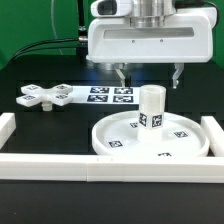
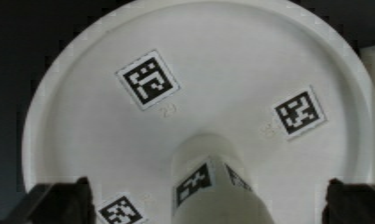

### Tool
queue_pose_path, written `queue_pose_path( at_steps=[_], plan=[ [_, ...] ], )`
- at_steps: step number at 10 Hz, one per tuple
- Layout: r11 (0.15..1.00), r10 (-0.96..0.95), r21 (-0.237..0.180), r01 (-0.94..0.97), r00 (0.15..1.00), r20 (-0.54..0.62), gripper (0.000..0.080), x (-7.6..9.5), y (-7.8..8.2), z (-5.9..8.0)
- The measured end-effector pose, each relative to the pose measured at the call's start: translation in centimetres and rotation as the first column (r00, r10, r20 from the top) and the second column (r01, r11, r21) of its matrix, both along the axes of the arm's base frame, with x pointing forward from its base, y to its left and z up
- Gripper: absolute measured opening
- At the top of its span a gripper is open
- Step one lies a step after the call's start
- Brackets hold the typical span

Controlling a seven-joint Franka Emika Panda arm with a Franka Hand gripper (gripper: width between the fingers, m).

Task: Assemble round table

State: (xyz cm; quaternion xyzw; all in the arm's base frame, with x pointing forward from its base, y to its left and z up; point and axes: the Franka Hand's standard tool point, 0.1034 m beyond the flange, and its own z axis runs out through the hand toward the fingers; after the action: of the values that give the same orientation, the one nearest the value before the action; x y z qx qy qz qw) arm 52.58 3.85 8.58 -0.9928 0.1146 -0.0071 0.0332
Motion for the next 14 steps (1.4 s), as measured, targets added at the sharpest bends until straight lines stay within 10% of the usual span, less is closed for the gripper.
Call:
queue_pose_path(
  at_steps=[4,7,12,14],
  plan=[
    [0.995,0.095,0.000,-0.095,0.995,0.005,0.0648,-1.1,-0.9,0.3],
    [0.982,0.188,0.009,-0.188,0.982,0.021,0.0648,-5.6,-7.0,0.3],
    [0.983,0.185,0.009,-0.185,0.983,0.017,0.0648,-5.7,-7.5,-0.2],
    [0.975,0.221,-0.017,-0.221,0.975,0.000,0.0648,-7.1,-11.9,-0.6]
  ],
)
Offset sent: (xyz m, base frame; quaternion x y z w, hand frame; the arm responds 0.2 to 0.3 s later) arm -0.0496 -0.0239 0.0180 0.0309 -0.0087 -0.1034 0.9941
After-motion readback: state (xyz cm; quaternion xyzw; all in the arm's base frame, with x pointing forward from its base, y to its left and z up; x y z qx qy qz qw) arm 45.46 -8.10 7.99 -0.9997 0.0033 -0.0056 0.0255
